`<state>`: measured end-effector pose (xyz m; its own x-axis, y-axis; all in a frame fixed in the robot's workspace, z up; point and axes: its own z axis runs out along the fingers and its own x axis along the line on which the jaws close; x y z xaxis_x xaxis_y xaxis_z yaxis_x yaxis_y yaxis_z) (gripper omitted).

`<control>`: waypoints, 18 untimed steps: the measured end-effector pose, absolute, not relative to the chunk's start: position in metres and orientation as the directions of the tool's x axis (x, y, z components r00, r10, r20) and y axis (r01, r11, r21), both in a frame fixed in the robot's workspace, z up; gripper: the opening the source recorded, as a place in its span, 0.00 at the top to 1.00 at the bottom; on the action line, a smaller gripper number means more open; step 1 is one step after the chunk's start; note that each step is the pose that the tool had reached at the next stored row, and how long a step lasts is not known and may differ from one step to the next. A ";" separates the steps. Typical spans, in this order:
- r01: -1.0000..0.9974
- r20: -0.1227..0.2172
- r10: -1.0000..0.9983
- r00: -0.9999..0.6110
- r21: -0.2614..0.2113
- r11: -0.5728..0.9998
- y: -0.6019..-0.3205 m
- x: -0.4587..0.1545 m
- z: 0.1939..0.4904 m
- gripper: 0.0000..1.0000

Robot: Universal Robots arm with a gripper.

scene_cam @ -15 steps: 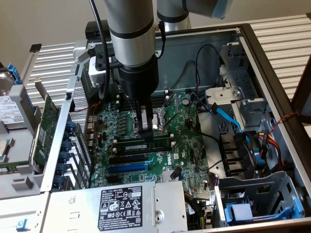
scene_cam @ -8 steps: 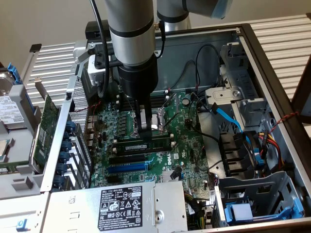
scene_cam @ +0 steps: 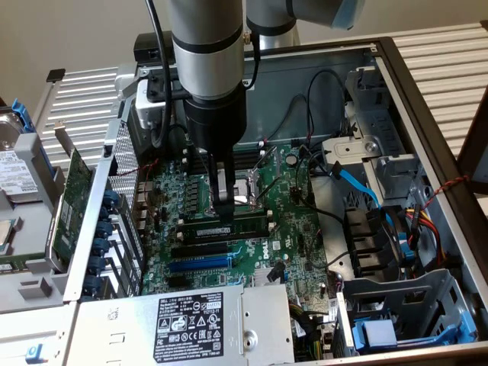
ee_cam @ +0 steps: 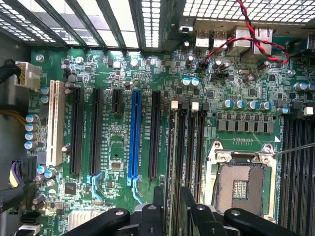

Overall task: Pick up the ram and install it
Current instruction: 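Press down the ram until it locks into place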

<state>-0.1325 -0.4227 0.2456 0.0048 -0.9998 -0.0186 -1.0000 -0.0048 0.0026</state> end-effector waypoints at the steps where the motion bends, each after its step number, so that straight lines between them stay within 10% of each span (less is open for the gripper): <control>1: -1.000 -0.019 -1.000 0.005 0.004 -0.005 -0.423 -0.132 0.246 0.72; 5: -1.000 -0.019 -1.000 0.005 0.006 -0.005 -0.423 -0.132 0.245 0.89; 18: -1.000 -0.017 -1.000 0.005 0.006 -0.005 -0.419 -0.132 0.239 0.89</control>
<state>-0.1323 -0.4194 0.2390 0.0049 -0.9998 -0.0168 -1.0000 -0.0050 0.0062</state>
